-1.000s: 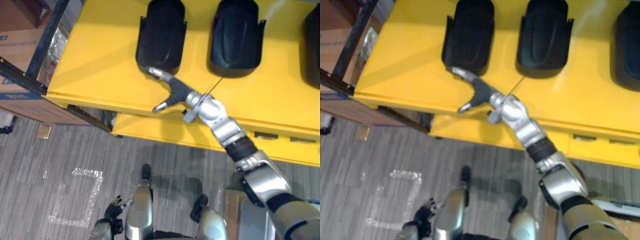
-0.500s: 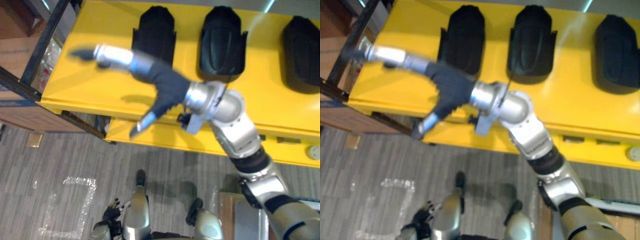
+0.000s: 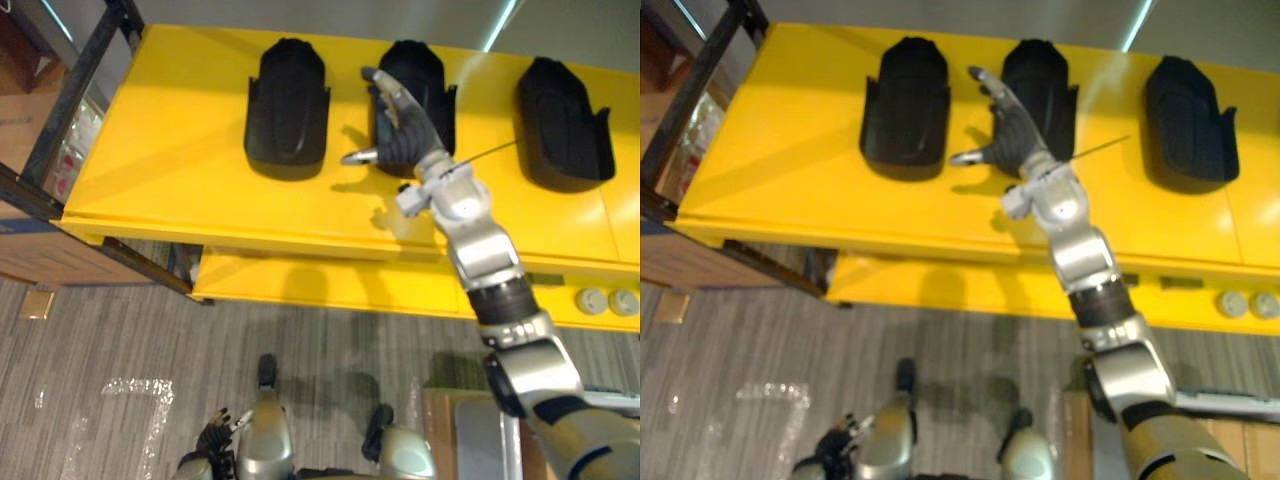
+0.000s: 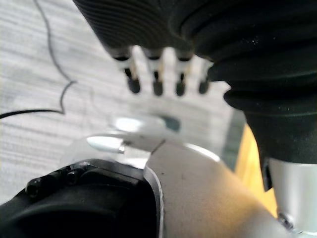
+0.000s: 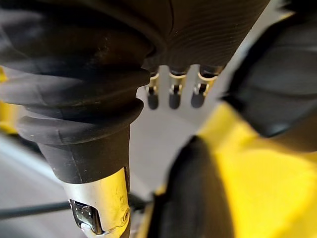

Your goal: Walk over and take plastic housings, then place them on the shelf

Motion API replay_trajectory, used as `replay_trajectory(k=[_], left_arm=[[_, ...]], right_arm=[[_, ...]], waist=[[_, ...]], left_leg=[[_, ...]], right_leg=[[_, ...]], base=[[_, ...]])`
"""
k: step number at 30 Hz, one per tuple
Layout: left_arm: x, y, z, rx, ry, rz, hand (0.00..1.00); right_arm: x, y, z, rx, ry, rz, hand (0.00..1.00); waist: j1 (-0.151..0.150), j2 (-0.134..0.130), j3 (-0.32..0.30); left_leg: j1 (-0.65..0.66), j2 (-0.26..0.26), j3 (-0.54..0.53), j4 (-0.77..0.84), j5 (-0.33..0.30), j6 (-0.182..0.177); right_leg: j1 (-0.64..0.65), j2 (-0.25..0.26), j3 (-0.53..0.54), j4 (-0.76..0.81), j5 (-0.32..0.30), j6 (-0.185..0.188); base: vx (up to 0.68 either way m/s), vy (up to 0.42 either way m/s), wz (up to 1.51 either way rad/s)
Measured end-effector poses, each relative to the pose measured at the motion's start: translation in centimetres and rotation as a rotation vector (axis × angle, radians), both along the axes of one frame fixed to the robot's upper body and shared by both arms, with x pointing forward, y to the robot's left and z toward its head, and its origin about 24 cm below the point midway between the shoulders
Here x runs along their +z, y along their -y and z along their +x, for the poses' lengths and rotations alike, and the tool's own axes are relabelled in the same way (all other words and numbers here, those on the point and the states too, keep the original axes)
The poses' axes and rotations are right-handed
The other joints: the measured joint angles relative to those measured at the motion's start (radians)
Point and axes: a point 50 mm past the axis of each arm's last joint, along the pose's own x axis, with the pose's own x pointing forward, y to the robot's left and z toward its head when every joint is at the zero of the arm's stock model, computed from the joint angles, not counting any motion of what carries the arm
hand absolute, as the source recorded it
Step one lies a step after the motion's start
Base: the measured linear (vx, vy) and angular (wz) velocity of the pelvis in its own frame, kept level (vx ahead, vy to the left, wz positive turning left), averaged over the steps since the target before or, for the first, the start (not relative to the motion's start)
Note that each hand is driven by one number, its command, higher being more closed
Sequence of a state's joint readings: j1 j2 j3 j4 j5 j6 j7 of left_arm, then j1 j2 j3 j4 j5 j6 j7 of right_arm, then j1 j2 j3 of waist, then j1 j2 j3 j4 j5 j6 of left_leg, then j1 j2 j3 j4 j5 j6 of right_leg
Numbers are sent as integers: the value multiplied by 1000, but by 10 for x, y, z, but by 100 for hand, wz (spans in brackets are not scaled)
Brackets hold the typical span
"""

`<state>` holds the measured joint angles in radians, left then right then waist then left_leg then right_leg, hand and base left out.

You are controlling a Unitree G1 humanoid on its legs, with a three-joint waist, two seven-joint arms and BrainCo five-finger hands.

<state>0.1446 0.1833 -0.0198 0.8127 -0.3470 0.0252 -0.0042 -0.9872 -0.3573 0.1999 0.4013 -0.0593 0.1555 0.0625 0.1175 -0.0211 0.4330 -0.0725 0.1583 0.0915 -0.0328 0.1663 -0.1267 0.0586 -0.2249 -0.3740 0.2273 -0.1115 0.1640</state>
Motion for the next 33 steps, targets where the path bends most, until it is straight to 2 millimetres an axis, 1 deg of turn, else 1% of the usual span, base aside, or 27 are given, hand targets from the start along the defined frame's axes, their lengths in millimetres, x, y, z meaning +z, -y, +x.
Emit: replay_trajectory(k=[1,3,4,7,9,13,19,22,23,25,27,31,33], left_arm=[[1,0,1,-2,5,-1,0],[1,1,2,-6,10,-5,0],[1,1,2,-7,11,-5,0],[2,2,4,-13,19,-9,0],[4,4,8,-16,37,-15,0],[4,8,8,-16,35,-28,0],[4,9,9,-19,34,-31,0],[5,9,10,-21,33,-33,0],[5,10,10,-21,32,-36,0],[5,13,12,-22,36,-43,0],[5,17,15,-23,41,-55,0],[5,18,15,-27,41,-56,0],[6,19,16,-32,43,-54,0]], right_arm=[[3,3,3,-13,-5,0,0],[12,6,8,-34,-2,-6,0],[14,7,9,-38,0,-8,0],[22,7,13,-51,21,-8,0],[33,10,14,-63,45,-6,0],[43,11,15,-78,78,-3,0],[51,15,15,-101,103,-5,0],[50,18,19,-137,62,-2,0],[49,19,19,-145,49,4,0],[47,21,21,-153,34,23,0],[44,25,23,-175,20,26,0],[38,30,26,-197,-3,26,0],[42,32,25,-212,14,31,0]], waist=[[7,0,0],[11,2,1],[11,4,2],[26,7,4],[34,22,12],[36,40,22],[35,43,24],[38,44,24],[39,48,27],[39,61,33],[40,80,44],[41,86,47],[42,89,48]], left_leg=[[-2,0,-3,1,0,0],[-17,-3,-24,9,0,0],[-19,-4,-29,9,0,0],[-22,-5,-34,12,1,0],[-34,-6,-44,27,-1,2],[-37,-7,-51,34,-2,3],[-56,-6,-57,42,-3,5],[-56,-6,-58,44,-2,5],[-56,-6,-59,45,-3,5],[-58,-6,-60,51,-3,5],[-70,-5,-64,63,-5,8],[-82,-4,-69,70,-5,7],[-102,-3,-84,78,-5,7]], right_leg=[[2,1,-3,-1,0,0],[7,1,-20,-5,0,0],[9,1,-27,-5,0,0],[12,1,-33,-6,-1,-2],[12,1,-40,-4,-1,-2],[11,0,-42,6,-6,-7],[-5,-1,-45,17,-12,-13],[-5,-2,-45,20,-11,-11],[-5,-2,-46,23,-12,-12],[-6,-3,-45,26,-12,-13],[-15,-3,-46,35,-14,-13],[-28,-4,-46,55,-26,-16],[-40,-4,-58,69,-33,-16]], base=[[-5,-12,16],[-13,-8,22],[-15,-6,22],[-15,-6,7],[-28,-4,9],[-37,-2,4],[-15,-4,2],[0,0,0],[0,0,0],[-19,-3,1],[-50,-2,2],[-38,-15,3],[-30,-26,14]])
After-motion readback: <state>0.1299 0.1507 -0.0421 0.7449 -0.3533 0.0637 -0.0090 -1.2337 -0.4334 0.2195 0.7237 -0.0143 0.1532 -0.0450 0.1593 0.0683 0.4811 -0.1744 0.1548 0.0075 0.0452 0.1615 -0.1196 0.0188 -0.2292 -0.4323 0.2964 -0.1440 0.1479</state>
